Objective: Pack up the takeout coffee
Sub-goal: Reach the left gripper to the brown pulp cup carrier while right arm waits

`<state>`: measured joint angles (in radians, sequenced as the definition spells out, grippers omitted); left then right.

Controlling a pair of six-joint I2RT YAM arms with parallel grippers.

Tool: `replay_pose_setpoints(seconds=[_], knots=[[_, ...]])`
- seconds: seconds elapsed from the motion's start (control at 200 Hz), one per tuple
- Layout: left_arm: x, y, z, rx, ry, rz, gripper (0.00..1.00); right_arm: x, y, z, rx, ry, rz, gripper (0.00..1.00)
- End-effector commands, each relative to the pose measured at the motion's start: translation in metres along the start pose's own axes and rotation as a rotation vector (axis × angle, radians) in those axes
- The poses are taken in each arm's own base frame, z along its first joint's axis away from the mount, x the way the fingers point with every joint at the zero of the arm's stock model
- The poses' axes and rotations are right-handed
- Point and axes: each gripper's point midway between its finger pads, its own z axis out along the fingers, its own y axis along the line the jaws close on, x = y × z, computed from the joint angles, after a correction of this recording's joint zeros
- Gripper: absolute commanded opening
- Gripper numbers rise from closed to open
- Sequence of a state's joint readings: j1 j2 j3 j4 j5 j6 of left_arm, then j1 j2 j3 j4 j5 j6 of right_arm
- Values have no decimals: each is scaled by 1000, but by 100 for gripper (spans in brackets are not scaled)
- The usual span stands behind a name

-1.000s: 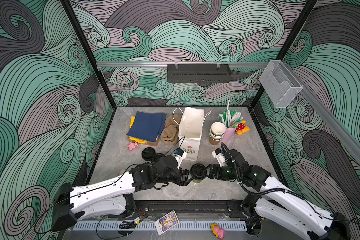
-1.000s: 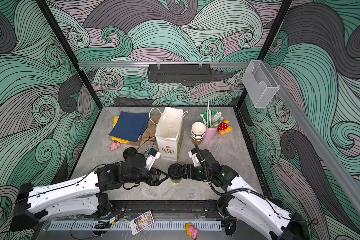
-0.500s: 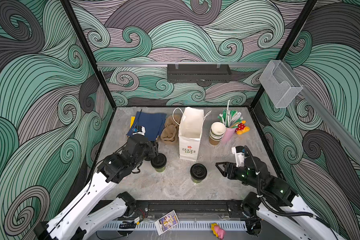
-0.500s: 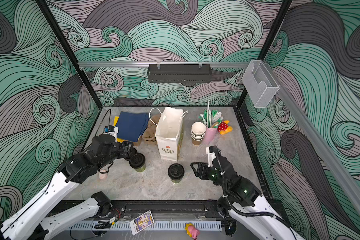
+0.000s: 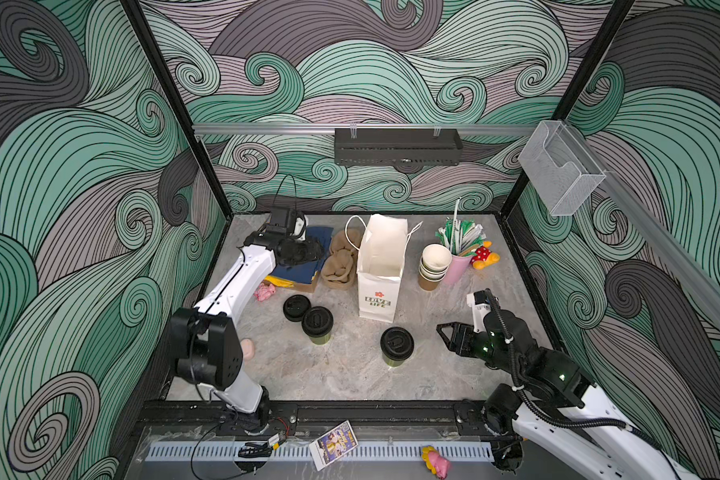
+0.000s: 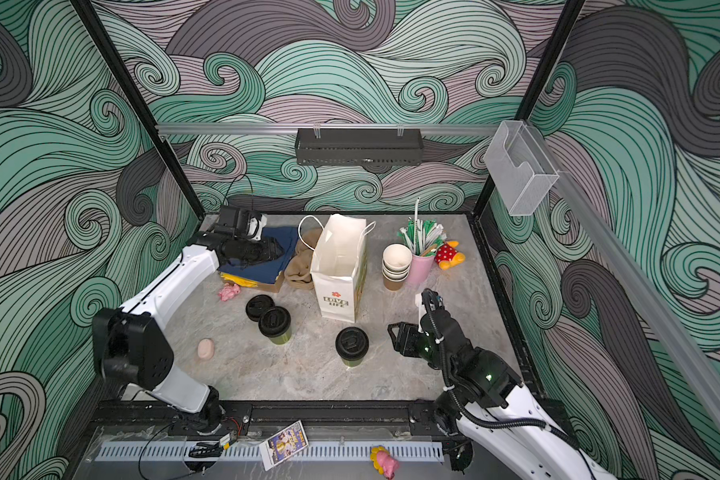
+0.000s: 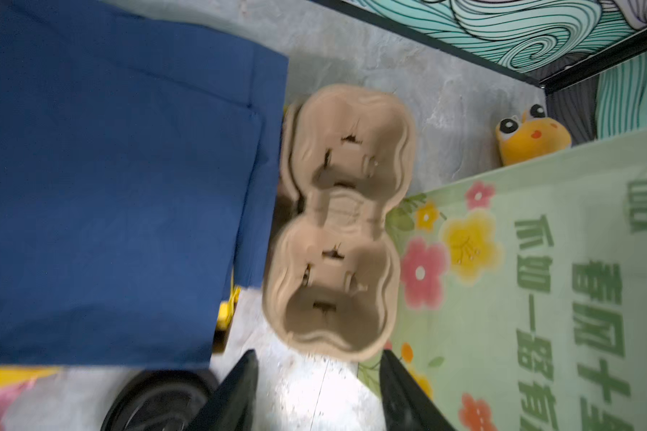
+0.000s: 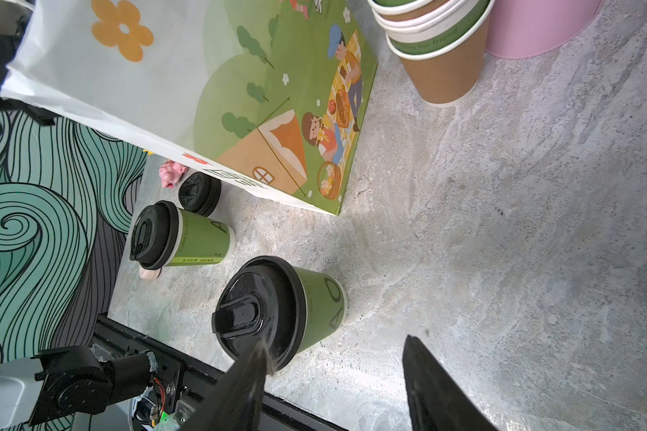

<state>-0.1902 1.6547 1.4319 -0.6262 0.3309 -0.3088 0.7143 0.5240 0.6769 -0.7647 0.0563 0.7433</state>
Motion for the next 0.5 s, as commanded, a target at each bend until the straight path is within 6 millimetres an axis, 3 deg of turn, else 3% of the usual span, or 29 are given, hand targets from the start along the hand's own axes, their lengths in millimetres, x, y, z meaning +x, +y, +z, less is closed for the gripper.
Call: replay_pose_setpoints(seconds=[0.0,0.18,0.335,0.495], knots=[[-5,-17,13,125,92,40,53,-7,1,-5,13,-26,-10,59],[-17,-17,42,122,104,67,56,-6,1,-2,15,-14,-19,59],[-13,-23,62,80,173,127,58,-5,2,0,12,-9,-20,59],[-9,-16,77,0,208,152,58,-2,1,0,5,-9,-5,59]])
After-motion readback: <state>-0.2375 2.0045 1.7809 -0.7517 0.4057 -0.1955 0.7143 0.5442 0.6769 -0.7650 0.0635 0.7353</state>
